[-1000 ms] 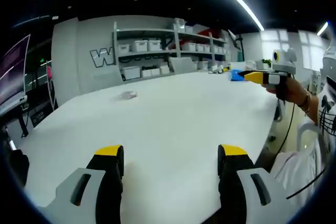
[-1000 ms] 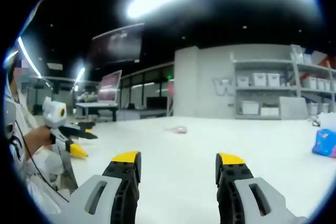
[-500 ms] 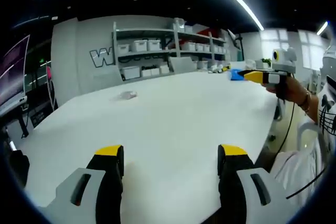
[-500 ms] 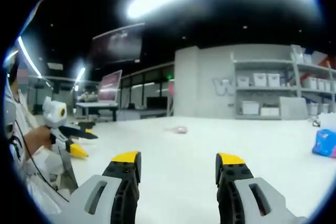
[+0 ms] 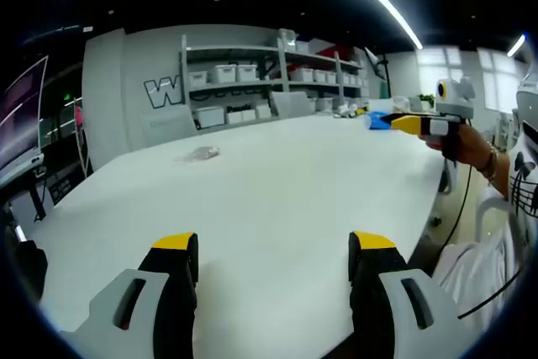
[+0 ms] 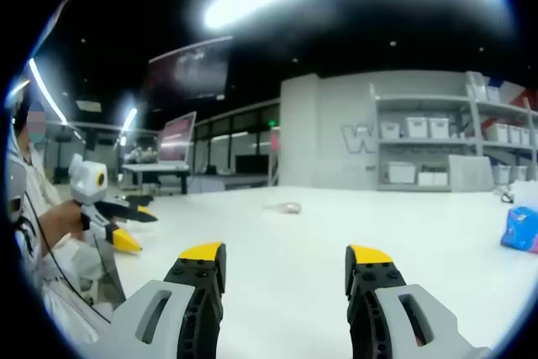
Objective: Open the resealable bag by pulling the two sides of the seal apart until the entire bag opening is separated and visibly accessible.
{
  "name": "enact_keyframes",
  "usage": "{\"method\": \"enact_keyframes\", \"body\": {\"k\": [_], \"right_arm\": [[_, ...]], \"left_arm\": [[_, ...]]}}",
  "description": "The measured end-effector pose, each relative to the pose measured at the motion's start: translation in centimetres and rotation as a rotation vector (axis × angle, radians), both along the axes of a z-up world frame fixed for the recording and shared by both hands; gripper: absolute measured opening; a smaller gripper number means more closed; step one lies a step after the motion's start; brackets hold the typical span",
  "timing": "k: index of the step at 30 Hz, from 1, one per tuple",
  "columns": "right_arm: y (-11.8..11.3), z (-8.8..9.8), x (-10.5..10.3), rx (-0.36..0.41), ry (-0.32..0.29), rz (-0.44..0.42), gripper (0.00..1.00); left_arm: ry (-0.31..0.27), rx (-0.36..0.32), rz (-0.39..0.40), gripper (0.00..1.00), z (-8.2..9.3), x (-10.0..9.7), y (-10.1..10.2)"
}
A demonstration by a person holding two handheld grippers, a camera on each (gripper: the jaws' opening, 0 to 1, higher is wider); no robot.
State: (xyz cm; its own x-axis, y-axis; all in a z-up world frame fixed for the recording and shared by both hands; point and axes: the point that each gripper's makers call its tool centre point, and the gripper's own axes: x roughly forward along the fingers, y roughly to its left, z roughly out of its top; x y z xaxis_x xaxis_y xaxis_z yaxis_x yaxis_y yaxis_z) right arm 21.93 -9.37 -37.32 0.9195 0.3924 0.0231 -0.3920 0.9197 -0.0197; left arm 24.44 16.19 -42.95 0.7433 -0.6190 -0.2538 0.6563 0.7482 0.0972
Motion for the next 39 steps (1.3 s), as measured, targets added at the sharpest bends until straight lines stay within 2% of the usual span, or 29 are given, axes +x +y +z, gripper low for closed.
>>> {"method": "enact_keyframes", "body": {"k": [39], "right_arm": [[0.54, -0.56, -0.03, -0.001, 0.022, 0.026, 0.55]], "left_arm": [[0.003, -0.001, 0.004, 0.71, -0.09, 0.04, 0.13]]}}
